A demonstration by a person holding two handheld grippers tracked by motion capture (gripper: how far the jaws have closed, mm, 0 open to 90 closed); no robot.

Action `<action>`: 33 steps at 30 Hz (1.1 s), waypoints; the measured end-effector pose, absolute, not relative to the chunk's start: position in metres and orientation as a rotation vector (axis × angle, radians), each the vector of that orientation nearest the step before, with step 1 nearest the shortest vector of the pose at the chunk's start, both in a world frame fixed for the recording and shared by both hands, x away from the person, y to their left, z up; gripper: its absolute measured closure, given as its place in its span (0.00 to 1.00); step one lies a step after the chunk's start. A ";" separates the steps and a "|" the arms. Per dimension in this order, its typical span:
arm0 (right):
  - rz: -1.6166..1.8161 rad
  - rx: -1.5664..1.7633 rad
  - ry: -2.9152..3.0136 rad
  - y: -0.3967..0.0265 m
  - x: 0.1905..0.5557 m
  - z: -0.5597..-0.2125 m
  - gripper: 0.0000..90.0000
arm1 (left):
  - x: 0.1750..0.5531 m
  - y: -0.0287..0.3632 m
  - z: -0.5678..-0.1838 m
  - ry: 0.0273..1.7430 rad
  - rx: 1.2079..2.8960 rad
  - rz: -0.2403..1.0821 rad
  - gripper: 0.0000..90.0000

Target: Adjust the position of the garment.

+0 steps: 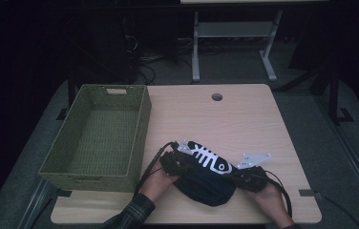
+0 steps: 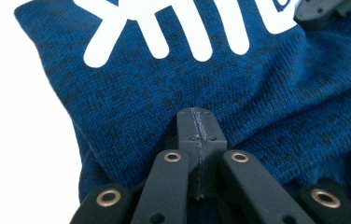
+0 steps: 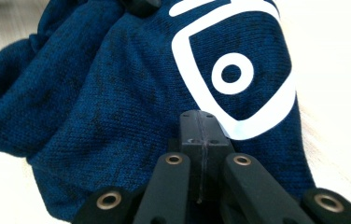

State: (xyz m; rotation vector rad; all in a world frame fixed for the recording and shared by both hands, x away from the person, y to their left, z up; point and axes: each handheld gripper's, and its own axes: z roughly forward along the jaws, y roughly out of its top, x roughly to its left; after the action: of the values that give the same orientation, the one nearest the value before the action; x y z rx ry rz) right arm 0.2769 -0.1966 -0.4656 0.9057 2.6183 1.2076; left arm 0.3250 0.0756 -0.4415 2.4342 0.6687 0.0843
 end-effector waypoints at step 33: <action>1.015 1.282 2.252 -0.282 0.281 -0.477 0.03 | 0.356 0.095 -0.436 0.851 2.331 0.054 0.25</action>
State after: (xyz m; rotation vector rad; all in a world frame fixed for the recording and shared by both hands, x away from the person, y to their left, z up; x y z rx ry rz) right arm 0.2814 -0.2816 -0.4770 1.2822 2.2521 1.0152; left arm 0.3558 0.0945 -0.4359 2.3309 0.8506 0.0539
